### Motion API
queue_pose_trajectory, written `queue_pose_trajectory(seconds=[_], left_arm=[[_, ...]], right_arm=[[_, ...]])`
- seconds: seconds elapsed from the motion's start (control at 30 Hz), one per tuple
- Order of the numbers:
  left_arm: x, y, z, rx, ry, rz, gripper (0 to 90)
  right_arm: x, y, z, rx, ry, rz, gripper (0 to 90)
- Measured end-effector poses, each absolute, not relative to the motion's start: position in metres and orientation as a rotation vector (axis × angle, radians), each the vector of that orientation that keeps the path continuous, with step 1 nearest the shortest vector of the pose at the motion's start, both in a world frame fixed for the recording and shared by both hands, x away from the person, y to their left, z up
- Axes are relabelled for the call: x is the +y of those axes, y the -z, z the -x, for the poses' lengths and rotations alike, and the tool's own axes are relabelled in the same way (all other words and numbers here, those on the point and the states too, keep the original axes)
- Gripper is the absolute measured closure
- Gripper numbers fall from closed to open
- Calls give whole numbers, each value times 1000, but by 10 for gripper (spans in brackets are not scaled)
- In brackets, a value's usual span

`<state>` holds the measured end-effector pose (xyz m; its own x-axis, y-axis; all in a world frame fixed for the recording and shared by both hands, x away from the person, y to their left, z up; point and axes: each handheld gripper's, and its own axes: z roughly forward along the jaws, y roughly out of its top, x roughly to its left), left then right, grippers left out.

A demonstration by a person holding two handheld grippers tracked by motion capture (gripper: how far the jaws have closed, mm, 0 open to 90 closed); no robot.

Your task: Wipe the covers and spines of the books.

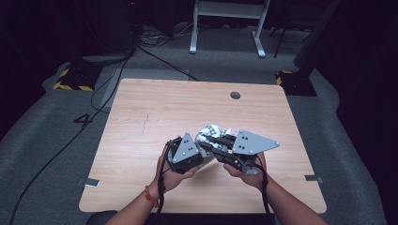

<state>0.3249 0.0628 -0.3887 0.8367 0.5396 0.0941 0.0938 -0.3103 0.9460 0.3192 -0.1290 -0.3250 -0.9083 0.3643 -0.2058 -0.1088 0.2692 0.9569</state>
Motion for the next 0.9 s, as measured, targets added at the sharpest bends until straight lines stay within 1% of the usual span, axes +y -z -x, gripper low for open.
queue_pose_trajectory(seconds=[0.17, 0.37, 0.5, 0.7, 0.9], left_arm=[[60, 390, -323, 449, -505, -1893, 786], [59, 391, -322, 431, -485, -1901, 786], [64, 389, -323, 449, -477, -1878, 786], [73, 383, -323, 462, -468, -1835, 786], [76, 381, -324, 464, -469, -1815, 786]], right_arm=[[-134, 323, -332, 2180, -1602, -331, 816], [-162, 318, -351, 2143, -1583, -475, 818], [-186, 317, -360, 2090, -1596, -563, 820], [-209, 331, -370, 2073, -1615, -661, 823], [-206, 354, -373, 2194, -1565, -632, 822]])
